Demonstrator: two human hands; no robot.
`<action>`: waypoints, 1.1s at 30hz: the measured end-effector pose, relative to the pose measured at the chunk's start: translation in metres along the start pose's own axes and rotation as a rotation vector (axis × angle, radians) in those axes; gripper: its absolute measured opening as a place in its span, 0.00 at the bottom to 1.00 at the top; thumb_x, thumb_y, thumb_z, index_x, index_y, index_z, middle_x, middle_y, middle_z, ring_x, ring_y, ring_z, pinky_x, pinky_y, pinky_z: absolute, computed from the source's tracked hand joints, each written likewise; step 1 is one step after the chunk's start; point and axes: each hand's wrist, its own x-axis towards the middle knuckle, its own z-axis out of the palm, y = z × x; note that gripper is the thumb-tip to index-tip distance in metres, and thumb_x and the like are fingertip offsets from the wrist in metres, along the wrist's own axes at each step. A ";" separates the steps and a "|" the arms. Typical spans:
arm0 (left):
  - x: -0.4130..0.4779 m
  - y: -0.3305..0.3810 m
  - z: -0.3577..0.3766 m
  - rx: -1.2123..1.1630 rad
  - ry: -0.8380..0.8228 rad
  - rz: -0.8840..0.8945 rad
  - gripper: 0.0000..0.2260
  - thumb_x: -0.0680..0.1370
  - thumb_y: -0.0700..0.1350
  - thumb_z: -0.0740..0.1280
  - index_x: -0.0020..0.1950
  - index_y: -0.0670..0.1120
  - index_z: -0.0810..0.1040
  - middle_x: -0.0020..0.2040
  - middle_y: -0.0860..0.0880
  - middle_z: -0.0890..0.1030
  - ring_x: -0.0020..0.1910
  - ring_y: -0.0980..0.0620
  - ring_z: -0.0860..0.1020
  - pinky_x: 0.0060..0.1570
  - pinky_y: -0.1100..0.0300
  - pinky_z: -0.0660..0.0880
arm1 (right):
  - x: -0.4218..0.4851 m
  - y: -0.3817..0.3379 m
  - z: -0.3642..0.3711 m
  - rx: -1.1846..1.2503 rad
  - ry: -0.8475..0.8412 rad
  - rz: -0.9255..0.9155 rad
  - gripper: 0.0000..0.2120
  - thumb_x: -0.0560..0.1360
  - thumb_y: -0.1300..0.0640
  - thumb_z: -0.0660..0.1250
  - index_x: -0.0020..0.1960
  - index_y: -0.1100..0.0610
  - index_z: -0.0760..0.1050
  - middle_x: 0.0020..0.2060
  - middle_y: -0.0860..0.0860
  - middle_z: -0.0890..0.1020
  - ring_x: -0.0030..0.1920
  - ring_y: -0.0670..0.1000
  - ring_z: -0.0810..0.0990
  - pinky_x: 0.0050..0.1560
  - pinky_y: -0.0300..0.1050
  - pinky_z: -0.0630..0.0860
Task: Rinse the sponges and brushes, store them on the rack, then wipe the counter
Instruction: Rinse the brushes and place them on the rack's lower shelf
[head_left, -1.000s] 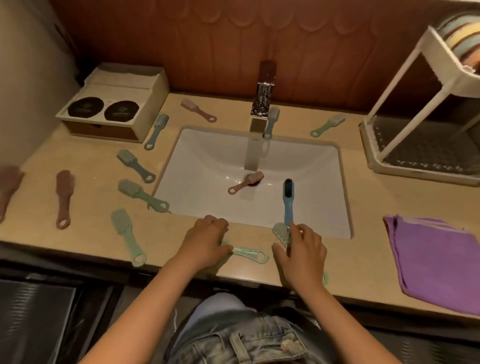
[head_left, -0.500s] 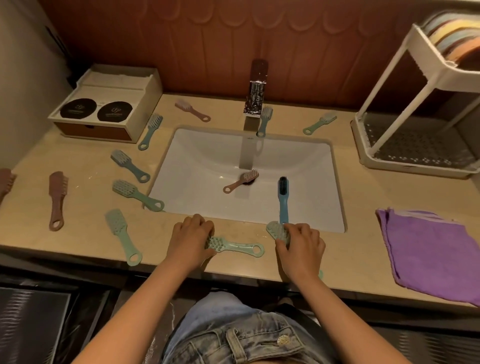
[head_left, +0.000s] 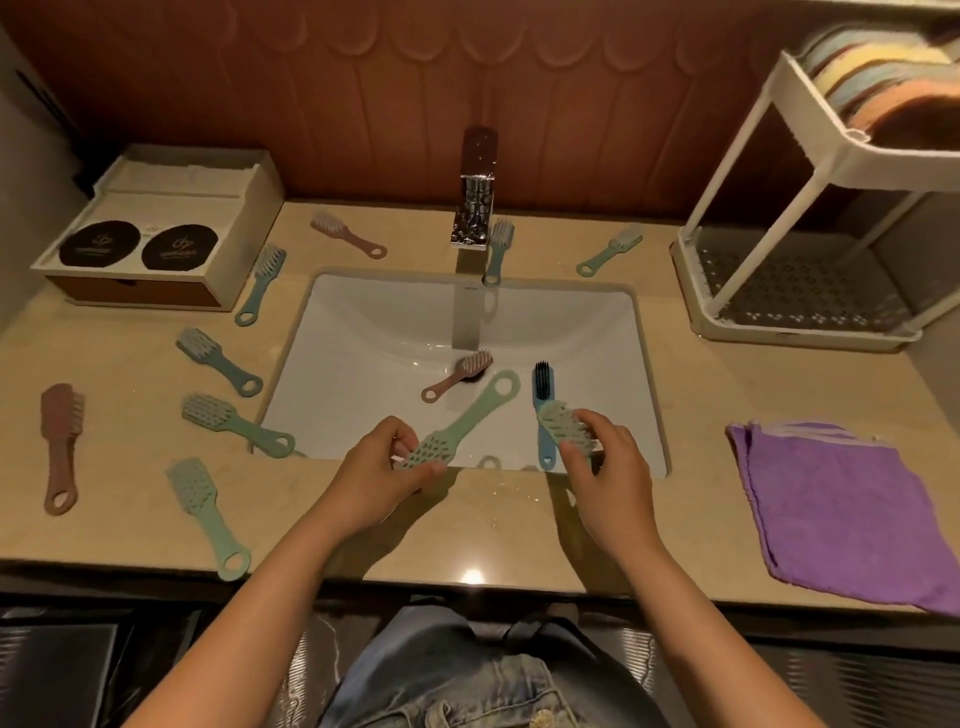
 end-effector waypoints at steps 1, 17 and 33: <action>0.002 0.009 0.001 -0.092 -0.016 -0.032 0.12 0.73 0.44 0.71 0.48 0.42 0.70 0.47 0.45 0.79 0.42 0.50 0.79 0.36 0.59 0.75 | 0.003 -0.003 -0.005 0.053 0.005 0.000 0.17 0.78 0.58 0.63 0.66 0.53 0.71 0.57 0.50 0.75 0.53 0.44 0.73 0.51 0.36 0.71; 0.089 0.115 0.066 -0.368 -0.036 -0.181 0.09 0.81 0.46 0.55 0.49 0.52 0.75 0.52 0.44 0.72 0.43 0.49 0.70 0.38 0.59 0.71 | 0.120 0.041 -0.122 -0.048 0.123 0.108 0.13 0.76 0.58 0.66 0.60 0.54 0.76 0.50 0.52 0.77 0.50 0.49 0.74 0.49 0.41 0.69; 0.143 0.143 0.132 -0.388 -0.096 -0.210 0.07 0.80 0.42 0.59 0.47 0.49 0.76 0.50 0.45 0.78 0.48 0.46 0.75 0.39 0.58 0.72 | 0.271 0.116 -0.176 -0.520 0.002 0.215 0.10 0.76 0.53 0.65 0.55 0.50 0.79 0.46 0.56 0.83 0.54 0.59 0.77 0.58 0.50 0.68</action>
